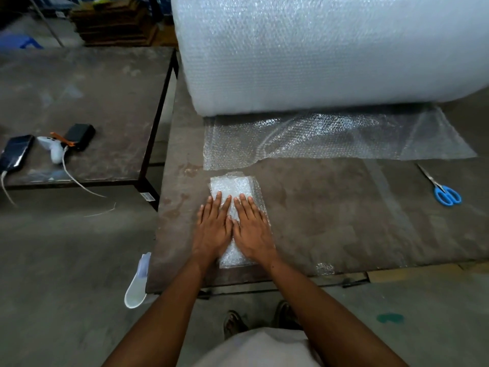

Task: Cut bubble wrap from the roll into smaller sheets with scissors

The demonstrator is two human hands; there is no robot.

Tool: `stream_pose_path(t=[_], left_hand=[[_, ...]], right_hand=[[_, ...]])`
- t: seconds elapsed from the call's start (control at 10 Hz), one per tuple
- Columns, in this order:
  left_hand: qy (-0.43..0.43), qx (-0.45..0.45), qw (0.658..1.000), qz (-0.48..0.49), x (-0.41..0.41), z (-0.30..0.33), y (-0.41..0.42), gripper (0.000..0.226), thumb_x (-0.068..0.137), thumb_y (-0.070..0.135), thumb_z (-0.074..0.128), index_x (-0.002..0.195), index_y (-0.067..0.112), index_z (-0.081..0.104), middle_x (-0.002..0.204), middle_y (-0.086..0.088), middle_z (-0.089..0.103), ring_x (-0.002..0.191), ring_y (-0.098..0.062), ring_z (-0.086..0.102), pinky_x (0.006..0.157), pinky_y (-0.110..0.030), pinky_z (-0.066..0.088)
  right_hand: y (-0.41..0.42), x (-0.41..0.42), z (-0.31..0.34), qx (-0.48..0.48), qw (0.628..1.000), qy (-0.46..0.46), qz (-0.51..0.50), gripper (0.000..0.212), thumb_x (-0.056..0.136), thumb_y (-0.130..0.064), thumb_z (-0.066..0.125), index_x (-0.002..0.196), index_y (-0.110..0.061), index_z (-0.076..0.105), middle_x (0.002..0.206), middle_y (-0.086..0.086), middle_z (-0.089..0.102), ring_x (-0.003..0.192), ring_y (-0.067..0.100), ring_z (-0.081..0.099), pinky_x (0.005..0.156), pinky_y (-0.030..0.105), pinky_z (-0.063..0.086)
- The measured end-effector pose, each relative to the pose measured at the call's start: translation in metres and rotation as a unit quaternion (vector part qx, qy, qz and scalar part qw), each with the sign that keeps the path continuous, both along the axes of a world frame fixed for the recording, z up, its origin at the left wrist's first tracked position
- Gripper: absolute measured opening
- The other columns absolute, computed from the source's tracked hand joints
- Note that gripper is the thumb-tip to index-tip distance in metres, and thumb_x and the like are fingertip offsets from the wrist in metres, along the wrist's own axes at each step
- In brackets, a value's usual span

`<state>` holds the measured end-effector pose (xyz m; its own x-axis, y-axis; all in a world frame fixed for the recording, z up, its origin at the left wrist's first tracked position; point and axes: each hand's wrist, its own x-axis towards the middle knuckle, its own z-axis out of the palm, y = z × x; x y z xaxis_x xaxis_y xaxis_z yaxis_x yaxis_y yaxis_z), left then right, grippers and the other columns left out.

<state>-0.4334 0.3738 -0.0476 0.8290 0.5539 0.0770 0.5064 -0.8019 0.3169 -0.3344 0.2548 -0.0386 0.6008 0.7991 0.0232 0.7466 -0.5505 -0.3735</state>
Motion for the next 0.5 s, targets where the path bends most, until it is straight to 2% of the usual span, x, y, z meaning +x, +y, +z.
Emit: stream_pose_path(t=[0.1,0.2,0.3,0.4,0.5], left_hand=[[-0.016,0.014,1.000,-0.021,0.003,0.008,0.006,0.065,0.113,0.040,0.034,0.173,0.032,0.012,0.182,0.003,-0.002,0.168,-0.017,0.000,0.135,-0.046,0.009],[-0.042,-0.020,0.998,-0.053,0.012,0.021,0.012,0.068,0.114,0.033,0.042,0.173,0.032,0.011,0.182,0.008,-0.004,0.167,-0.011,-0.001,0.131,-0.036,0.009],[-0.027,-0.033,0.998,-0.038,0.028,0.019,0.011,0.063,0.115,0.035,0.033,0.173,0.025,0.013,0.181,0.007,0.002,0.167,-0.010,0.003,0.132,-0.037,0.011],[0.019,-0.037,0.999,-0.034,0.030,0.013,0.009,0.069,0.110,0.046,0.018,0.173,0.020,0.013,0.180,0.002,0.005,0.167,-0.017,0.008,0.134,-0.041,0.011],[-0.015,-0.002,0.999,-0.039,0.034,0.010,0.016,0.070,0.110,0.050,0.019,0.173,0.018,0.019,0.179,-0.003,0.018,0.165,-0.021,0.020,0.131,-0.043,0.020]], right_hand=[[0.002,0.003,0.006,0.004,1.000,0.015,-0.001,0.066,0.111,-0.044,0.025,0.172,-0.026,0.011,0.180,-0.005,0.001,0.166,0.014,-0.003,0.134,0.044,0.013],[0.006,0.013,0.017,0.018,1.000,-0.014,-0.016,0.067,0.109,-0.043,0.030,0.171,-0.023,0.017,0.180,-0.001,0.008,0.166,0.017,0.005,0.131,0.041,0.014],[0.013,0.026,0.017,0.005,0.999,-0.030,-0.010,0.067,0.109,-0.041,0.030,0.171,-0.022,0.017,0.180,0.000,0.008,0.166,0.017,0.005,0.133,0.043,0.017],[0.010,0.034,0.018,-0.012,1.000,0.015,0.012,0.066,0.111,-0.042,0.029,0.172,-0.021,0.013,0.180,-0.002,0.004,0.166,0.015,0.002,0.133,0.047,0.017],[0.004,0.043,0.016,0.041,0.998,0.041,0.018,0.067,0.113,-0.043,0.033,0.172,-0.024,0.009,0.180,-0.007,0.000,0.165,0.011,0.002,0.132,0.039,0.013]])
